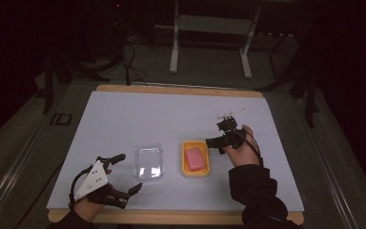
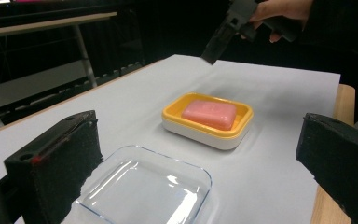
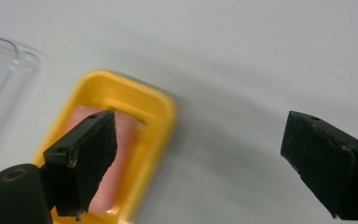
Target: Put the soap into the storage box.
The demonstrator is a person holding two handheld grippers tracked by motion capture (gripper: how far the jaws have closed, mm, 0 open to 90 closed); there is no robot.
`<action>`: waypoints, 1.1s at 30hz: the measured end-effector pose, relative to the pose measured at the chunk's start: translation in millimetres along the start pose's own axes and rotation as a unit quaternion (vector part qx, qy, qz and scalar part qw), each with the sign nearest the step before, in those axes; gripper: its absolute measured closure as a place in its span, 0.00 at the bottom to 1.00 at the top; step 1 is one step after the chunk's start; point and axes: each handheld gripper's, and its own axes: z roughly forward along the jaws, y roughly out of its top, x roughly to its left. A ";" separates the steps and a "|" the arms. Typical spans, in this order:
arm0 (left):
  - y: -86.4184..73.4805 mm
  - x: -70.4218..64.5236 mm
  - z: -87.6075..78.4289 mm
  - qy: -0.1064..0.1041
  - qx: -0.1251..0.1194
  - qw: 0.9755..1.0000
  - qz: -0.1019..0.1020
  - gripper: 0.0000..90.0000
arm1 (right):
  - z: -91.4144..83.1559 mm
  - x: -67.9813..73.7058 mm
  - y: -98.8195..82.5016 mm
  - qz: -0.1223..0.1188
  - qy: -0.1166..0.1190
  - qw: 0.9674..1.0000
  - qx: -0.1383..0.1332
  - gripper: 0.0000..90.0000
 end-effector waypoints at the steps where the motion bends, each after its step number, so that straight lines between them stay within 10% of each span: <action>1: -0.1 0.0 0.0 0.000 0.001 1.000 0.000 0.00 | -2.6 -4.5 -2.3 -0.001 0.000 1.000 -0.002 0.12; 16: -2.1 -0.2 -1.6 0.011 0.008 1.000 -0.002 0.00 | -27.1 -62.2 -49.4 -0.028 0.024 0.997 -0.063 0.14; 33: -2.8 -0.2 -2.8 0.012 0.009 1.000 -0.004 0.00 | -25.4 -91.7 -103.1 -0.007 0.008 0.995 -0.097 0.14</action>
